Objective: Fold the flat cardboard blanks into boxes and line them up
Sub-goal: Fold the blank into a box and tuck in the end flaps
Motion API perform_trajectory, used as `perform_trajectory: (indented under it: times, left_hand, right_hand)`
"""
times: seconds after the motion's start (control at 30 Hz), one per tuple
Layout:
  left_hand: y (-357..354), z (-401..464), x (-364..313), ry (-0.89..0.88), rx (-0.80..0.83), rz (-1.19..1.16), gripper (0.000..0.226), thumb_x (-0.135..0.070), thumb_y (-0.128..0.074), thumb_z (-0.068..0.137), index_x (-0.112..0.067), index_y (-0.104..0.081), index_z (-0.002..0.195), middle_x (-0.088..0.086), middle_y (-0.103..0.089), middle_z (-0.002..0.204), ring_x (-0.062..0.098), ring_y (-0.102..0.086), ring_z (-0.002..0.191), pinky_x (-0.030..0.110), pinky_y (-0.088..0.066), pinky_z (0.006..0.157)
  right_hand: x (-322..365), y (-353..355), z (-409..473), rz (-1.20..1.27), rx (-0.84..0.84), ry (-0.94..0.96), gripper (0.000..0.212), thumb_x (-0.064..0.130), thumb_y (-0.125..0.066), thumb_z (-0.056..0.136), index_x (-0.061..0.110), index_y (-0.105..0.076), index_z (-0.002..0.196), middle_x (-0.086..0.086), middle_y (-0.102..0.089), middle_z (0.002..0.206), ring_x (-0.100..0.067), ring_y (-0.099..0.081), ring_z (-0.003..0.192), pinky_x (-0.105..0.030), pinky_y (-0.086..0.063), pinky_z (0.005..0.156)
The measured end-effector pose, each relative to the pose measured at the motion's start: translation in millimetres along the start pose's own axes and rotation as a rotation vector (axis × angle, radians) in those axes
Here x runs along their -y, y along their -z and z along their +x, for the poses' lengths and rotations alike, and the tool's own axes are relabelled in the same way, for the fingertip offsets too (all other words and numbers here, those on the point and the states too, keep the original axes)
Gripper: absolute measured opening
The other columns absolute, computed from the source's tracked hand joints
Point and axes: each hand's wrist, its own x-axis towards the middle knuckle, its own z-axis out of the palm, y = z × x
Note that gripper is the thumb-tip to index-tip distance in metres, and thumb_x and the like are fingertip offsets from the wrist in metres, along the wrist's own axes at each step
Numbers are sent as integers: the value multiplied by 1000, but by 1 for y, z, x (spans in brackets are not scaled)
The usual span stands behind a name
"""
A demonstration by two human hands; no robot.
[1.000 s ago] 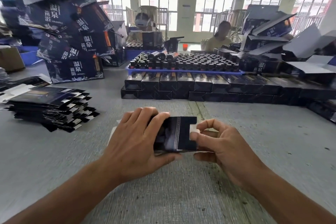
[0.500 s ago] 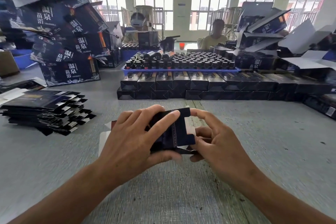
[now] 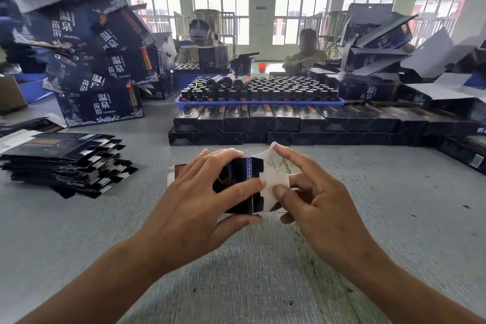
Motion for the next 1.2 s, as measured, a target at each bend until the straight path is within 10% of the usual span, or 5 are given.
perform_trajectory:
  times: [0.73, 0.97, 1.2]
  left_hand:
    - [0, 0, -3, 15, 24, 58, 59, -42, -72, 78, -25, -51, 130, 18, -54, 142, 36, -59, 124, 45, -55, 87]
    - [2, -1, 2, 39, 20, 76, 49, -43, -64, 88, -24, -60, 133, 15, -52, 142, 32, -58, 122, 41, -60, 71]
    - [2, -1, 0, 22, 27, 69, 52, -41, -72, 82, -26, -62, 131, 14, -52, 142, 30, -57, 122, 35, -58, 63]
  right_hand:
    - [-3, -3, -5, -260, -5, 87, 38, 17, -58, 100, 34, -62, 135, 29, -62, 115, 5, -63, 100, -19, -56, 84]
    - [3, -2, -5, -305, 158, 67, 78, 73, -60, 76, 45, -39, 146, 42, -44, 124, 21, -44, 115, -1, -44, 80]
    - [0, -3, -5, -253, 40, 63, 47, 25, -73, 90, 35, -59, 133, 31, -58, 112, 13, -56, 104, -2, -44, 82]
